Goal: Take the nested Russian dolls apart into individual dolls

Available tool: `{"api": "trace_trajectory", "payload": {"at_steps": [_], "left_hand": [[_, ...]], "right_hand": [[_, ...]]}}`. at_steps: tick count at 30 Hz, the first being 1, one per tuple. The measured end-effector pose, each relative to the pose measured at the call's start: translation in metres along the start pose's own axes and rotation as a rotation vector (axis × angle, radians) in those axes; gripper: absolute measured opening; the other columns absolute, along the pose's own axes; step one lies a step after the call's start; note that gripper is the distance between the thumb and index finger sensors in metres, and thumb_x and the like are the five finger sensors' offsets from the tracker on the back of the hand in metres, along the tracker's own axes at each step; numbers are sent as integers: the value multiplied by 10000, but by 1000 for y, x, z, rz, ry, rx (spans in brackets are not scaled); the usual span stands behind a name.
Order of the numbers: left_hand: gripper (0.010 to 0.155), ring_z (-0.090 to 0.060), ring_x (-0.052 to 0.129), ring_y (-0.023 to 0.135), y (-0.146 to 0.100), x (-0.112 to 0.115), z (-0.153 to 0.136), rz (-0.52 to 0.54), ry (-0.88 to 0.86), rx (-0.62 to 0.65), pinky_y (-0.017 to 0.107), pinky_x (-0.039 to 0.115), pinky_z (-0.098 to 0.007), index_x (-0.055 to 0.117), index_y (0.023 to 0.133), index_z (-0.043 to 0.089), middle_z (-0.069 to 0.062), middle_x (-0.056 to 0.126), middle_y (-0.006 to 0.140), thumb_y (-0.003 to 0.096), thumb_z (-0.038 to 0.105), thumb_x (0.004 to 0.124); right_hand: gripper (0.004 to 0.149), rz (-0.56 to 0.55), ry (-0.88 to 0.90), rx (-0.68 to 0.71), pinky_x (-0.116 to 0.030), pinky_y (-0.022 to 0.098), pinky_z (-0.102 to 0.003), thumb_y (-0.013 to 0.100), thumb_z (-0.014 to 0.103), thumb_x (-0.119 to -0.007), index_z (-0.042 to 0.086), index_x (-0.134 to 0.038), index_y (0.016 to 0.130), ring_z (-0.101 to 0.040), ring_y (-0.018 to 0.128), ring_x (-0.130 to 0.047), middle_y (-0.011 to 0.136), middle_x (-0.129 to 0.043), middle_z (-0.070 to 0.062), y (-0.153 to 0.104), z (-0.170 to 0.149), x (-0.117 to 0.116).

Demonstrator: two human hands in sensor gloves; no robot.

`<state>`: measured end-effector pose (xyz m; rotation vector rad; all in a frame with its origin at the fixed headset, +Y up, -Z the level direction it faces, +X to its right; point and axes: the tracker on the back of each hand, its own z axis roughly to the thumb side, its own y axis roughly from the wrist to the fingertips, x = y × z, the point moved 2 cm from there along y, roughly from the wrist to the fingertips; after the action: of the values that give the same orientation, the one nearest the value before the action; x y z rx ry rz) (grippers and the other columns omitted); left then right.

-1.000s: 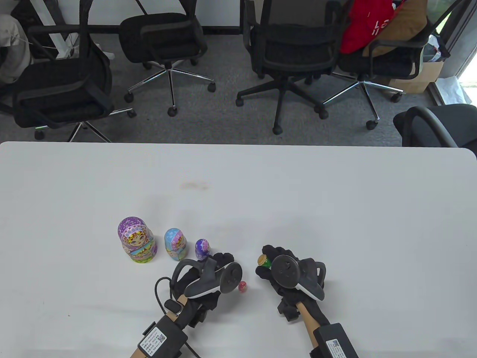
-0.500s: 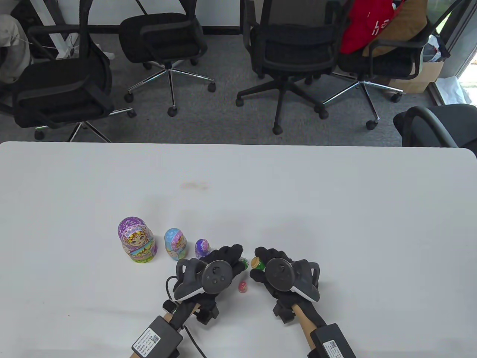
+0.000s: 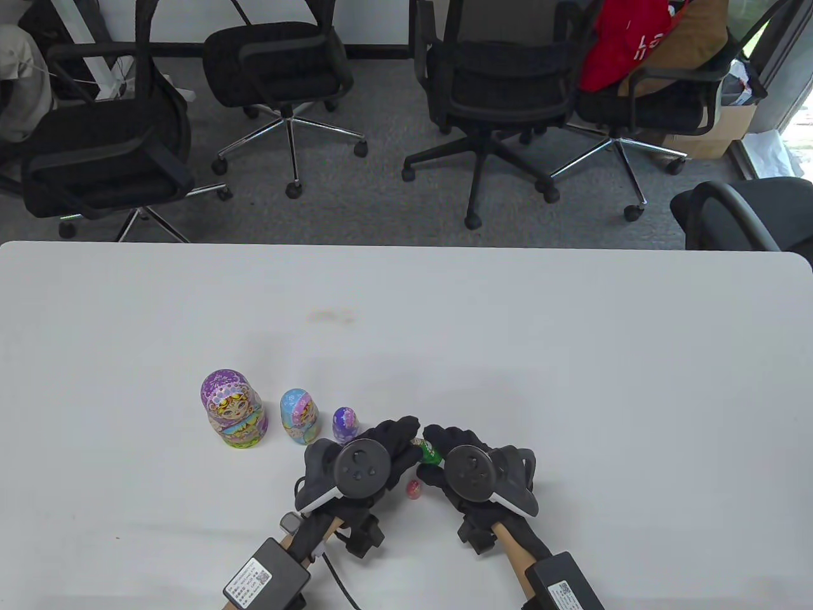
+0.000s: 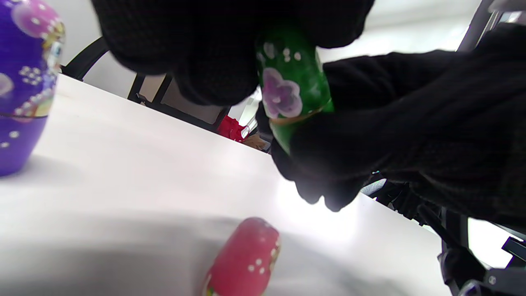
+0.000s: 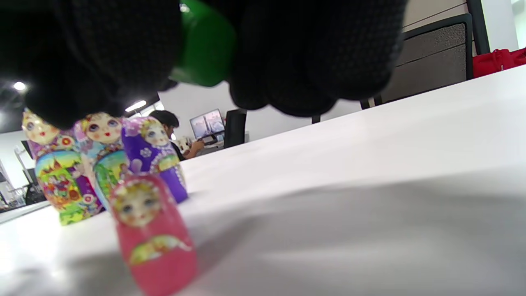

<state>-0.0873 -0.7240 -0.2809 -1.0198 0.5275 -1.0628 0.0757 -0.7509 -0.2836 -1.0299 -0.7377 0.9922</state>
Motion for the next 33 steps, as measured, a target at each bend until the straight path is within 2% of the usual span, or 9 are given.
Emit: {"api": "trace_trajectory", "payload": {"at_steps": [6, 12, 20, 22, 27, 33], "left_hand": [[547, -171, 1000, 614, 0, 1, -1, 0, -34, 4, 397, 917, -289, 738, 1031, 95, -131, 919, 887, 560, 370, 694], [550, -142, 996, 590, 0, 13, -1, -16, -58, 8, 377, 923, -261, 714, 1030, 63, -153, 907, 875, 559, 344, 678], [549, -173, 990, 616, 0, 12, -4, -14, -79, -8, 399, 914, -295, 706, 1048, 84, -150, 890, 911, 568, 350, 680], [545, -179, 990, 615, 1, 10, -3, -5, -52, -17, 399, 913, -300, 713, 1049, 94, -153, 886, 924, 566, 346, 694], [540, -178, 996, 588, 5, 8, 0, -12, 85, -52, 379, 913, -298, 727, 1048, 101, -154, 896, 924, 566, 342, 703], [531, -159, 1002, 545, 18, 8, 6, -65, 358, -116, 344, 913, -277, 749, 1049, 137, -141, 907, 933, 561, 346, 720]], "right_hand": [[654, -7, -2, 2, -834, 481, -394, 381, 400, -856, 88, -728, 942, -294, 629, -896, 796, -869, -134, -1, 3, 1], [649, -20, -27, -1, -837, 465, -408, 358, 363, -883, 66, -753, 921, -312, 611, -903, 773, -884, -160, -2, 3, 1], [666, -8, -3, -8, -840, 478, -396, 378, 402, -862, 85, -724, 947, -298, 627, -904, 798, -875, -137, -1, -1, -2], [688, 47, 28, -29, -832, 496, -406, 403, 405, -840, 82, -674, 987, -308, 657, -895, 851, -849, -144, 1, -3, -5], [719, 80, 28, -62, -831, 497, -412, 411, 400, -834, 70, -631, 1017, -315, 664, -894, 904, -821, -174, 3, -11, -6], [684, 67, 52, -136, -831, 494, -415, 427, 404, -817, 75, -655, 1005, -319, 656, -898, 892, -834, -173, 3, -34, -1]]}}
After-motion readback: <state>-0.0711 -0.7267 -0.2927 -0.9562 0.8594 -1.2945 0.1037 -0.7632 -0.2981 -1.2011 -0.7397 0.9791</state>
